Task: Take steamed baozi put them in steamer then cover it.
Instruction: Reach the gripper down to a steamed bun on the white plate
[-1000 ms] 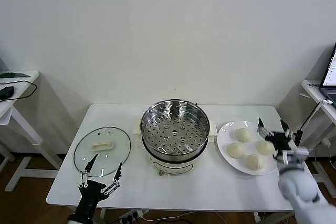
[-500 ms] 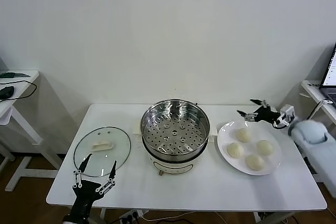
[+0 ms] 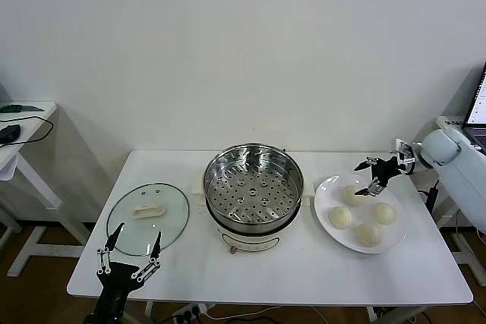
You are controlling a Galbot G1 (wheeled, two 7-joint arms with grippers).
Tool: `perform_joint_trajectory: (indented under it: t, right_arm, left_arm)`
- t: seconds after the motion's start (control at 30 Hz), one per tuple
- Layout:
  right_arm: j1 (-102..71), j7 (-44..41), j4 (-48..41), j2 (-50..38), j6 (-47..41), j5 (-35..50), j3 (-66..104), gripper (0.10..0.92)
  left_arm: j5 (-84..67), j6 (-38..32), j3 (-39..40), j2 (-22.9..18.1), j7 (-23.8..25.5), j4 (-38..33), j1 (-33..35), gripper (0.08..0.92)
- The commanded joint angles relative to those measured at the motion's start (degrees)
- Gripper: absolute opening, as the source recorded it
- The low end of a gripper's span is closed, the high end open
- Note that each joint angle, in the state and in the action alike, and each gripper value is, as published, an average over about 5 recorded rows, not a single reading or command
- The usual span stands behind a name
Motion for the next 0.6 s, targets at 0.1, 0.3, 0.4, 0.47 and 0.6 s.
perform_joint_trajectory:
  t: [0.1, 0.3, 0.4, 0.47, 0.6]
  right_arm:
    - [4.31, -2.08, -8.12, 5.93, 2.45, -11.74, -4.45, 0.823]
    - [3.32, 1.65, -11.31, 9.03, 3.28, -12.11, -3.68, 0.823]
    - [3.04, 2.36, -12.59, 10.23, 3.52, -12.33, -3.44, 0.823]
    - [2.85, 2.72, -13.22, 10.81, 3.59, -12.53, -3.34, 0.823]
    - [2.52, 3.81, -14.38, 11.78, 4.05, -13.38, -3.11, 0.823]
  left_arm:
    - [0.01, -0.26, -0.10, -0.16, -0.14, 0.03, 0.24, 0.823]
    - [0.05, -0.44, -0.25, -0.08, -0.27, 0.31, 0.29, 0.823]
    - [0.03, -0.51, -0.28, -0.07, -0.33, 0.37, 0.31, 0.823]
    - [0.03, -0.57, -0.23, -0.08, -0.35, 0.45, 0.33, 0.823]
    - [0.07, -0.66, -0.06, -0.12, -0.38, 0.77, 0.31, 0.823]
